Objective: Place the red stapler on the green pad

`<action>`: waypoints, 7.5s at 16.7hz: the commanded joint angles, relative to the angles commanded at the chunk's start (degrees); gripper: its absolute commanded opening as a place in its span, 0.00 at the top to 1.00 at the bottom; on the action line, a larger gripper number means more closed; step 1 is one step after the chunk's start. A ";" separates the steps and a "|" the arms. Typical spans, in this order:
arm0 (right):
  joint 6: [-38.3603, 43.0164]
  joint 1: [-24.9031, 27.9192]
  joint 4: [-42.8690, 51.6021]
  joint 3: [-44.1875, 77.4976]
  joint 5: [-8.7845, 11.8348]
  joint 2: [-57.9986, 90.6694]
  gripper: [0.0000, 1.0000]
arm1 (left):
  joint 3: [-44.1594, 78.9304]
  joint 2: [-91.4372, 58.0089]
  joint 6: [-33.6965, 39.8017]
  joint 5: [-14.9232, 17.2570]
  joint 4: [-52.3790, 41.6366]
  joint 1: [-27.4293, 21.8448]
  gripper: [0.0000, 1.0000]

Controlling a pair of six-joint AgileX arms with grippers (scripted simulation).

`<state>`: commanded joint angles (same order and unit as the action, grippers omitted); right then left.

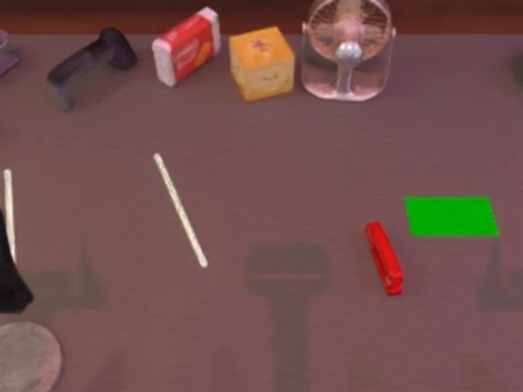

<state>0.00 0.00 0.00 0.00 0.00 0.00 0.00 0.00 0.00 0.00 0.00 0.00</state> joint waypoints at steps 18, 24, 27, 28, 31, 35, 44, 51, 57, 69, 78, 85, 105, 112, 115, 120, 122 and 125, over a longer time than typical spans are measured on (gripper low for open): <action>10.62 17.81 42.49 56.31 0.11 70.73 0.00 | 0.00 0.00 0.00 0.00 0.00 0.00 0.00; 15.09 25.25 60.12 79.68 0.22 99.31 0.00 | 0.00 0.00 0.00 0.00 0.00 0.00 0.00; 16.62 27.69 65.62 87.95 0.26 109.01 0.00 | 0.00 0.00 0.00 0.00 0.00 0.00 0.00; 16.98 28.26 66.87 89.88 0.28 111.15 0.00 | 0.00 0.00 0.00 0.00 0.00 0.00 0.00; 17.49 29.11 68.64 92.79 0.30 114.02 0.00 | 0.00 0.00 0.00 0.00 0.00 0.00 0.00; 17.44 28.81 68.52 92.64 0.31 113.88 0.00 | 0.00 0.00 0.00 0.00 0.00 0.00 0.00; 17.70 29.24 51.08 81.26 0.26 119.56 0.00 | 0.00 0.00 0.00 0.00 0.00 0.00 0.00; 17.81 29.34 48.18 79.10 0.25 120.79 0.08 | 0.00 0.00 0.00 0.00 0.00 0.00 0.00; 17.81 29.34 48.18 79.10 0.25 120.79 0.53 | 0.00 0.00 0.00 0.00 0.00 0.00 0.00; 17.81 29.34 48.18 79.10 0.25 120.79 1.00 | 0.00 0.00 0.00 0.00 0.00 0.00 0.00; 17.81 29.43 57.62 85.64 0.24 118.06 1.00 | 0.00 0.00 0.00 0.00 0.00 0.00 0.00; 17.53 29.54 68.65 92.80 0.28 113.95 1.00 | 0.00 0.00 0.00 0.00 0.00 0.00 0.00; -52.74 17.59 75.17 103.20 0.02 122.06 1.00 | 0.00 0.00 0.00 0.00 0.00 0.00 0.00; -76.31 12.66 75.14 105.64 0.08 121.40 1.00 | 0.00 0.00 0.00 0.00 0.00 0.00 0.00; -77.62 12.31 75.07 105.83 0.10 121.28 1.00 | 0.00 0.00 0.00 0.00 0.00 0.00 0.00; -77.47 12.64 74.14 104.87 0.10 121.60 1.00 | 0.00 0.00 0.00 0.00 0.00 0.00 0.00; -77.40 12.62 70.97 102.36 0.10 122.18 1.00 | 0.00 0.00 0.00 0.00 0.00 0.00 0.00; -77.27 12.54 63.46 96.83 0.05 123.82 1.00 | 0.00 0.00 0.00 0.00 0.00 0.00 0.00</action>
<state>-77.27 12.54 63.46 96.83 0.05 123.82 0.00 0.00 0.00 0.00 0.00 0.00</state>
